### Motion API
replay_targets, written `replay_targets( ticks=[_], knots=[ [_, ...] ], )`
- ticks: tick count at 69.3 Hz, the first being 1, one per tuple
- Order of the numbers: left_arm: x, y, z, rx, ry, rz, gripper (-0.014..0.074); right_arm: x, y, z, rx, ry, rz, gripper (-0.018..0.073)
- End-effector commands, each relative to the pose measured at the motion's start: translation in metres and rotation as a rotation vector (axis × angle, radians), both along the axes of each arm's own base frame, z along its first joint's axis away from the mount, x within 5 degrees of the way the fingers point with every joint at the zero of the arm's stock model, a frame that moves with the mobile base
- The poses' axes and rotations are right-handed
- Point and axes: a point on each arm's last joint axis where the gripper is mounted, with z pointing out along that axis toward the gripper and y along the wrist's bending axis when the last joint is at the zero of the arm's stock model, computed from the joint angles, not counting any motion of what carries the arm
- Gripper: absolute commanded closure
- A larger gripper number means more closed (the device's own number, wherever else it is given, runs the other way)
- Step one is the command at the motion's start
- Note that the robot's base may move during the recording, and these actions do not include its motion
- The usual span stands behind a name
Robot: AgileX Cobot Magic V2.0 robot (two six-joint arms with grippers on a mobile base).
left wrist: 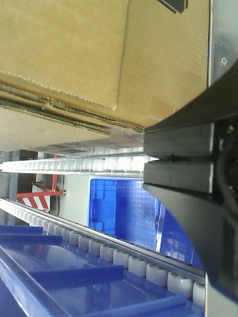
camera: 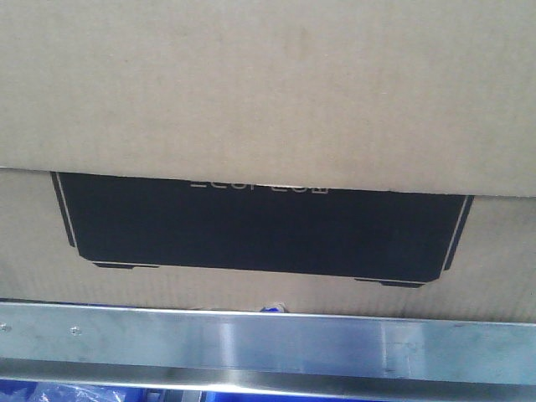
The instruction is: Grab box from left shelf to table start
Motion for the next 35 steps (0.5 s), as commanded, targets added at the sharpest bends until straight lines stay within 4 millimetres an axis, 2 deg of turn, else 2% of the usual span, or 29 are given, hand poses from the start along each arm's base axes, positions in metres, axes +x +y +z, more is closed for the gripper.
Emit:
replay_targets(
  ticks=[1, 35],
  knots=[
    [-0.0014, 0.001, 0.0117, -0.028, -0.109, 0.01, 0.0697, -0.0008, -0.0013, 0.0075, -0.01, -0.091, -0.015, 0.0503],
    [-0.0016, 0.0013, 0.0144, -0.033, -0.139, 0.012, 0.0697, -0.0008, -0.0013, 0.0075, -0.01, -0.091, -0.015, 0.0503]
  ],
)
